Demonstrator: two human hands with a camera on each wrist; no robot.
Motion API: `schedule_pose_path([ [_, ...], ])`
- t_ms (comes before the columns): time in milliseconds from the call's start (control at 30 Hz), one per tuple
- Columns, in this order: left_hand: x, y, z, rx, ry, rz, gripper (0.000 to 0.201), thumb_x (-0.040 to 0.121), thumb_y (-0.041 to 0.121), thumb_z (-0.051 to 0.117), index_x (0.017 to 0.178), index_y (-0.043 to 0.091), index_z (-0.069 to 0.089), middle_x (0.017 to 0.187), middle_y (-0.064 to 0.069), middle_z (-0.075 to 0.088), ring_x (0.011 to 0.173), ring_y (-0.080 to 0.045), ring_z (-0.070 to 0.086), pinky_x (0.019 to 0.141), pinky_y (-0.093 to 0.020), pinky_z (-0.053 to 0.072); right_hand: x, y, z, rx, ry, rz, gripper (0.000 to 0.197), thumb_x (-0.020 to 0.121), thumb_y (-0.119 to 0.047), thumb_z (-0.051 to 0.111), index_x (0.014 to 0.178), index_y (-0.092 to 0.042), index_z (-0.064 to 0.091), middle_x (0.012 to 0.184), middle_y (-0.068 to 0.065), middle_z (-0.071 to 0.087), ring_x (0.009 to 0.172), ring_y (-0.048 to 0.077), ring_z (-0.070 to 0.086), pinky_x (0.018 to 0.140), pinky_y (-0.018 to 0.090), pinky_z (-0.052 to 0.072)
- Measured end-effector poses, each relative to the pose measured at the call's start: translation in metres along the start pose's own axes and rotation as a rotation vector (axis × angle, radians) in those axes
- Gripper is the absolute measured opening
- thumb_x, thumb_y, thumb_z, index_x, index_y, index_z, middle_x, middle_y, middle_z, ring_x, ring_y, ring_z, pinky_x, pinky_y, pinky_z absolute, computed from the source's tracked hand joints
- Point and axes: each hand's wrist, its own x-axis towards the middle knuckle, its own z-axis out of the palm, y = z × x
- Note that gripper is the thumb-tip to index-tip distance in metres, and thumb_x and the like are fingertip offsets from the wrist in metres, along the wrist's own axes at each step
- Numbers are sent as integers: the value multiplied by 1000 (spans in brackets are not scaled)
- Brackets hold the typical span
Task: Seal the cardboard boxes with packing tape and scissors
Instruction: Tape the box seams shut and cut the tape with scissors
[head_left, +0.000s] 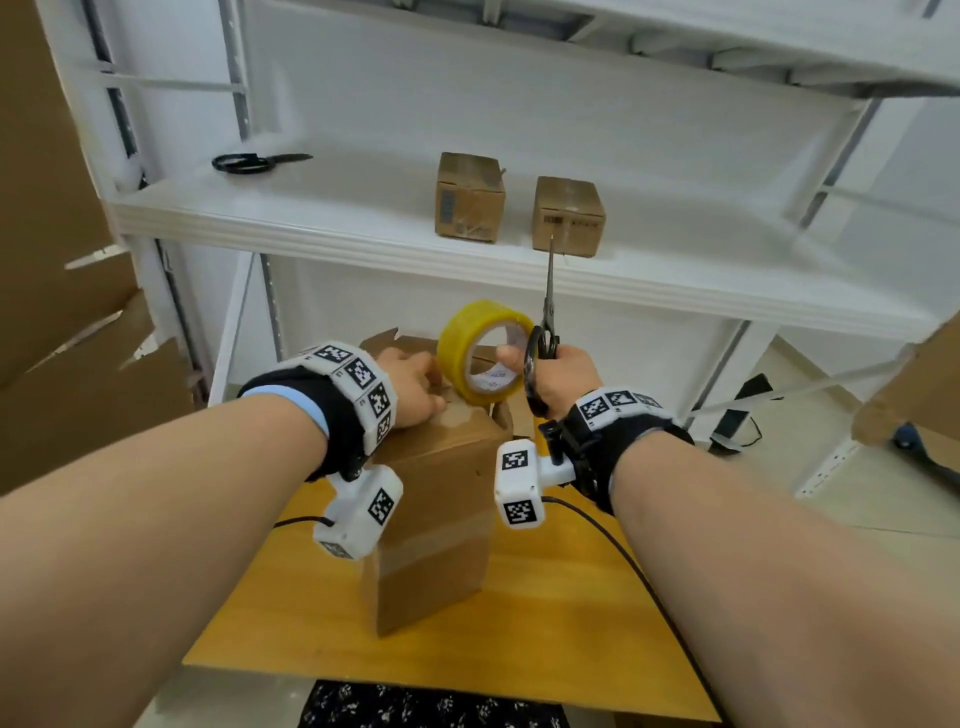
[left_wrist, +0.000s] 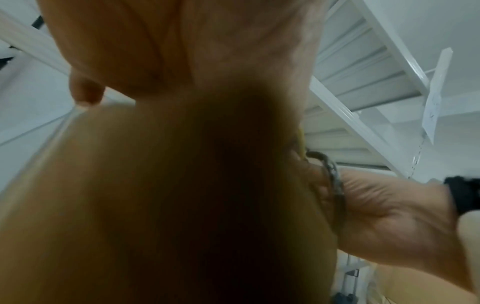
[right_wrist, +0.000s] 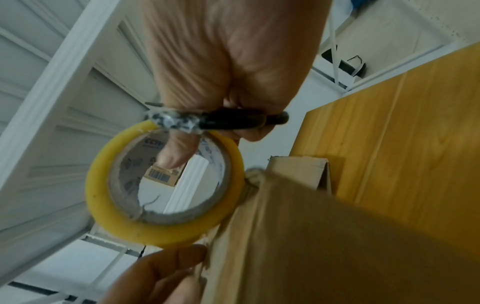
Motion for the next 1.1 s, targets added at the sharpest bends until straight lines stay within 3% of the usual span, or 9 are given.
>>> schedule_pose_path([
  [133,-3,9,-5,80,-4,-85,75,74,76,52,136,36,39,137,-15,38,123,-39,41,104,-51,36,15,-3,3,-178,10,27,31,80,-38,77,81,-9,66,68,8,65,67,30,65,53,29,49],
  [300,-9,16,-15,60,-4,-102,82,80,71,56,143,23,35,137,-14,43,125,-34,43,103,-43,37,19,-13,1,-226,-38,-25,23,86,-25,72,71,-11,60,62,6,59,57,22,57,47,23,38],
  [500,-8,16,-2,-80,-46,-167,103,72,72,65,150,21,22,142,-14,43,129,-33,44,106,-44,38,26,-16,14,-209,-10,-111,12,87,-11,62,76,-14,63,71,6,64,72,27,63,62,29,47],
  [633,-7,18,-1,-76,41,-178,107,63,71,70,147,23,25,144,-14,33,131,-36,38,106,-50,37,26,-12,17,-195,-3,-69,13,88,-8,57,78,-13,63,72,8,63,73,29,62,66,34,51],
  [767,-1,22,-3,-209,-118,-26,84,79,51,71,148,25,33,146,-5,42,130,-28,44,109,-45,37,27,-13,11,-190,-15,-52,15,88,-3,53,79,-11,62,70,6,61,65,23,59,54,25,42],
  [833,0,22,-3,-206,-157,-1,74,85,48,67,148,25,36,145,-3,45,129,-26,46,110,-42,36,27,-13,13,-181,-5,-87,14,83,-3,57,88,-11,66,78,8,66,75,28,65,60,29,50],
  [933,1,19,-3,-260,-162,-1,64,84,43,71,141,28,47,133,-2,56,119,-24,54,104,-38,42,30,-13,17,-147,43,-148,22,77,-6,64,96,-17,68,88,7,71,87,29,69,80,43,58],
  [1000,-1,18,-4,-258,-143,7,58,84,42,71,136,27,53,125,-3,60,111,-23,57,96,-35,46,29,-15,20,-124,62,-189,19,80,-9,65,96,-17,66,89,6,71,86,27,68,83,47,58],
  [1100,-6,20,-6,-180,-121,16,54,89,43,65,137,23,50,127,-6,59,114,-25,56,93,-33,45,28,-17,22,-99,95,-231,10,84,-13,66,93,-17,64,88,8,70,84,29,68,81,49,58],
])
